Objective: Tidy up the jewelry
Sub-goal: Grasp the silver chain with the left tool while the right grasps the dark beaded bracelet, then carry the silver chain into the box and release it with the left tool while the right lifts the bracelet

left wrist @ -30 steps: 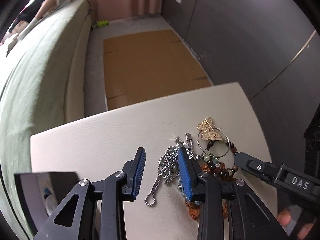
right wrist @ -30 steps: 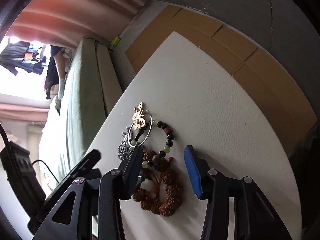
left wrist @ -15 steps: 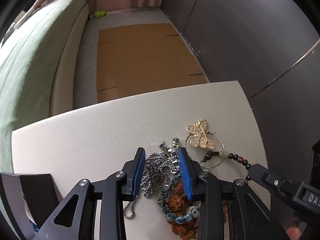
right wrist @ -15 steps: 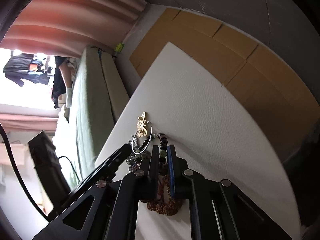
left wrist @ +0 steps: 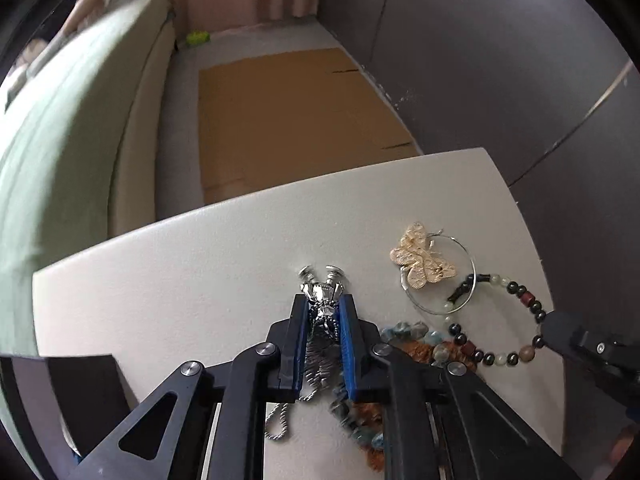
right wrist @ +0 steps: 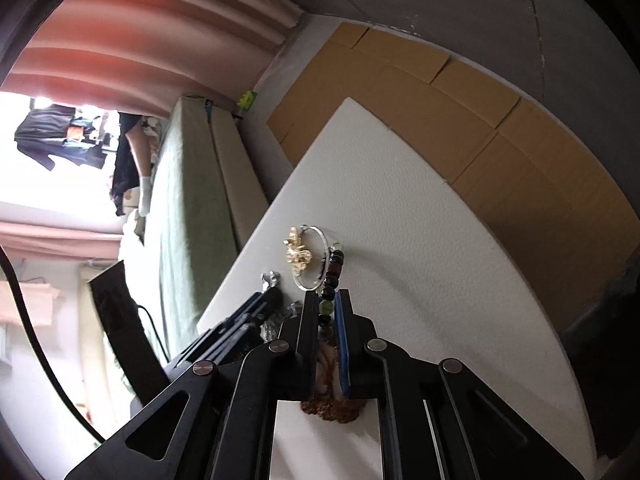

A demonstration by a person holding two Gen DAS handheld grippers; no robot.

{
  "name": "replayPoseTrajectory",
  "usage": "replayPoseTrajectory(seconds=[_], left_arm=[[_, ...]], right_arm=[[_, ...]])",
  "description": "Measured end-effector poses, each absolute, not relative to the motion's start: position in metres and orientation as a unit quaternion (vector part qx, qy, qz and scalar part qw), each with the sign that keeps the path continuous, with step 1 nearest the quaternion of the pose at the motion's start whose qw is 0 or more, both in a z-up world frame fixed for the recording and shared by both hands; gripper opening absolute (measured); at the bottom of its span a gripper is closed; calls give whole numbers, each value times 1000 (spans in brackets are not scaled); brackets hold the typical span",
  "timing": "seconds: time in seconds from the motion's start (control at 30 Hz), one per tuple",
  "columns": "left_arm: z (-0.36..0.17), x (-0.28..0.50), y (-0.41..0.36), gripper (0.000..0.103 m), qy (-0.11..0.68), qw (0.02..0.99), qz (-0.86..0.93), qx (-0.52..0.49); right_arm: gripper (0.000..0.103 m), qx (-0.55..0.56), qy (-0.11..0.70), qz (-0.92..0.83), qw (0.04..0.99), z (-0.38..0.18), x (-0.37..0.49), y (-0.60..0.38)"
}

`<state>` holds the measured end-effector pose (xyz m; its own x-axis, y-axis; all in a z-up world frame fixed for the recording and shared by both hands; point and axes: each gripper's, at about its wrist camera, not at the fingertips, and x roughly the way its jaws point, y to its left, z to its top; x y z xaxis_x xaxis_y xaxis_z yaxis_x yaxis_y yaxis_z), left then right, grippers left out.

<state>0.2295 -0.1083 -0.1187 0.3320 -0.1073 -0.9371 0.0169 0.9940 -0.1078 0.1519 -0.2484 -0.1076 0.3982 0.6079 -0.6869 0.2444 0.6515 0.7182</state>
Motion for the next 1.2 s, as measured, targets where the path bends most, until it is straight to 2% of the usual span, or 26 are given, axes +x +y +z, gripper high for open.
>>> replayPoseTrajectory(seconds=[0.3, 0.93, 1.2], left_arm=[[-63, 200, -63, 15, 526, 846, -38, -73], [105, 119, -29, 15, 399, 917, -1, -29], [152, 98, -15, 15, 359, 933, 21, -7]], right_arm=[[10, 401, 512, 172, 740, -88, 146, -241], [10, 371, 448, 294, 758, -33, 126, -193], [10, 362, 437, 314, 761, -26, 120, -180]])
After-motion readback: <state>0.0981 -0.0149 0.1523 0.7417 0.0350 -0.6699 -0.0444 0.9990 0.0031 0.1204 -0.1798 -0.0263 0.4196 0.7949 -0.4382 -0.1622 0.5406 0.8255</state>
